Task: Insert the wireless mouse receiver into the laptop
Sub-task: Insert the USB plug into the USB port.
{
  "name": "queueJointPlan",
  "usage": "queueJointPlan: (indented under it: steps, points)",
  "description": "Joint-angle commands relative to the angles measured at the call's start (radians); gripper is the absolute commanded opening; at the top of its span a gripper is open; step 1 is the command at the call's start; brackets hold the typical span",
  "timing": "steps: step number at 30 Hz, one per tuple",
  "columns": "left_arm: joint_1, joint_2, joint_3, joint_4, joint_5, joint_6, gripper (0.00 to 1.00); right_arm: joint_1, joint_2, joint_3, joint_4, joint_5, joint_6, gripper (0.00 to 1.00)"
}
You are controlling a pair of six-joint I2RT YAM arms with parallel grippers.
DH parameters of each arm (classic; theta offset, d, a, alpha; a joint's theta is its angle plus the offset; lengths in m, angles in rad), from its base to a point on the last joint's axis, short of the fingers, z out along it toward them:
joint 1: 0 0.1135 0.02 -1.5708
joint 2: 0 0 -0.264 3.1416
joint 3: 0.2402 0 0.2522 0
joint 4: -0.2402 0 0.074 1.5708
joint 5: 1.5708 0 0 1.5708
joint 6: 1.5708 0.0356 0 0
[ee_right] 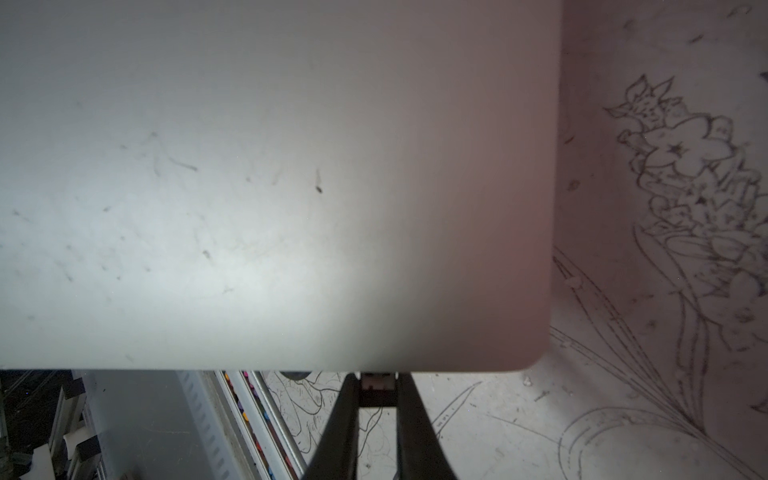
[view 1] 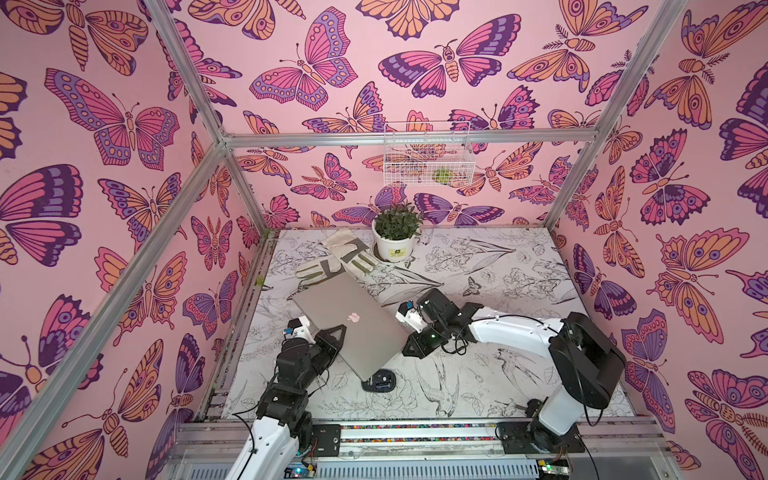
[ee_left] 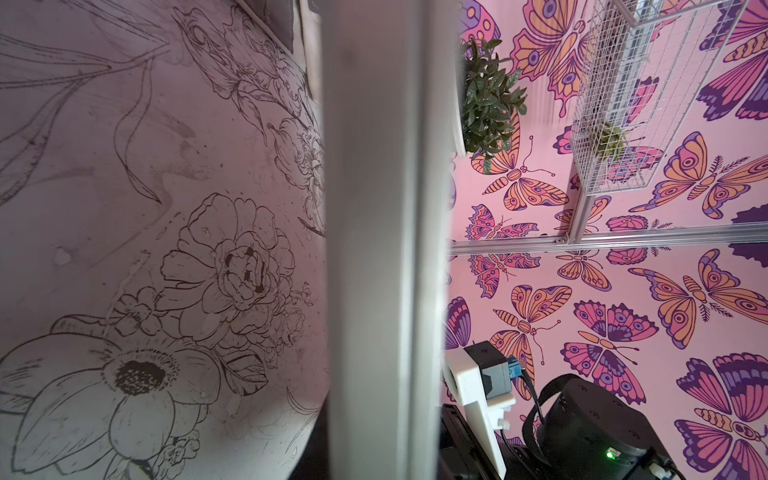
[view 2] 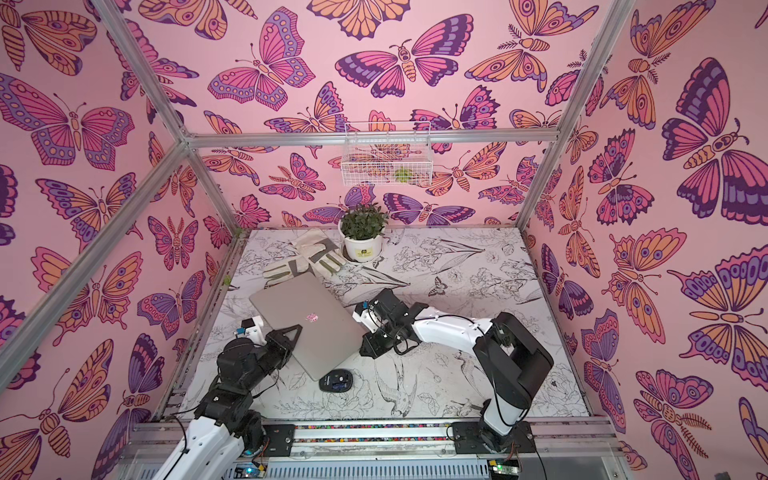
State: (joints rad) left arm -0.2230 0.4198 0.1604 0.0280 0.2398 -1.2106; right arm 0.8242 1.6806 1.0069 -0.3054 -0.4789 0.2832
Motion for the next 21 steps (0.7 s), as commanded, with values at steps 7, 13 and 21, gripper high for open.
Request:
queueJointPlan:
  steps: [7, 13, 21]
  points:
    - [-0.003, -0.038, 0.086, 0.081, 0.041, 0.093, 0.0, -0.013, -0.039, 0.035, -0.003, 0.065, -0.009, 0.01]
    - [-0.005, -0.021, 0.1, 0.075, 0.062, 0.1, 0.0, -0.013, -0.03, 0.051, 0.004, 0.095, -0.002, 0.01]
    - [-0.004, 0.004, 0.105, 0.074, 0.106, 0.101, 0.0, -0.013, -0.022, 0.065, 0.025, 0.134, 0.004, 0.01]
